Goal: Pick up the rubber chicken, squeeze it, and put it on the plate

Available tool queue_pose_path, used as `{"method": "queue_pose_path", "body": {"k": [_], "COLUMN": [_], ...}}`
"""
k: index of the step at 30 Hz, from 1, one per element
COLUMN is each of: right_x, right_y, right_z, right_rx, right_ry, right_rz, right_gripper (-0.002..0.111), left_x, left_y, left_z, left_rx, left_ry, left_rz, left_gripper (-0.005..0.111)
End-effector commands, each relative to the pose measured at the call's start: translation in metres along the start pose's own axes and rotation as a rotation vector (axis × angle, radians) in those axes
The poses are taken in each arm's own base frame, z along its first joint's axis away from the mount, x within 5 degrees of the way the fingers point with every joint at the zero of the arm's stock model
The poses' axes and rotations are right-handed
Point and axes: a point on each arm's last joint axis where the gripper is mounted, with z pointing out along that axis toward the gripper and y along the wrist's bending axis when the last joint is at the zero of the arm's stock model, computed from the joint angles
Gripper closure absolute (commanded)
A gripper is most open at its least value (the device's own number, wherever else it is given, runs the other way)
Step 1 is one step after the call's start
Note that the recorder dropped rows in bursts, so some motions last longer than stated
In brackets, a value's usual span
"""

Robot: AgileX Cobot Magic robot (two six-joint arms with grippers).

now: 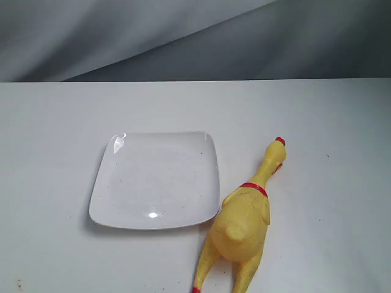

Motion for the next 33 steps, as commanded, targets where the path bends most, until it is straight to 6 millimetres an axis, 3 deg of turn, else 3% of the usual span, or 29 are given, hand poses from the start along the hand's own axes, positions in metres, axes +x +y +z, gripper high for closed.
{"method": "queue_pose_path", "body": {"k": [1, 9, 14, 21, 27, 29, 33], "right_x": [0.001, -0.002, -0.027, -0.064, -0.071, -0.072, -0.074], "right_y": [0.0, -0.001, 0.0, 0.003, 0.003, 0.003, 0.003], "right_z": [0.0, 0.0, -0.004, -0.027, -0.035, -0.036, -0.039], "right_rx": [0.007, 0.012, 0.002, -0.018, -0.025, -0.047, -0.232], "right_ry": [0.001, -0.037, -0.311, -0.799, -0.914, -0.928, -0.939], "right_rz": [0.004, -0.015, -0.02, -0.023, -0.02, 0.024, 0.375], "right_gripper": [0.108, 0.108, 0.108, 0.108, 0.108, 0.108, 0.108], "left_x": [0.001, 0.001, 0.001, 0.001, 0.001, 0.001, 0.001], "left_y": [0.0, 0.0, 0.0, 0.0, 0.0, 0.0, 0.0], "left_z": [0.0, 0.0, 0.0, 0.0, 0.0, 0.0, 0.0], "left_rx": [-0.001, -0.001, -0.001, -0.001, -0.001, -0.001, -0.001], "left_ry": [0.001, 0.001, 0.001, 0.001, 0.001, 0.001, 0.001], "left_rz": [-0.009, -0.009, -0.009, -0.009, -0.009, -0.009, -0.009], "left_gripper": [0.106, 0.106, 0.106, 0.106, 0.106, 0.106, 0.106]}}
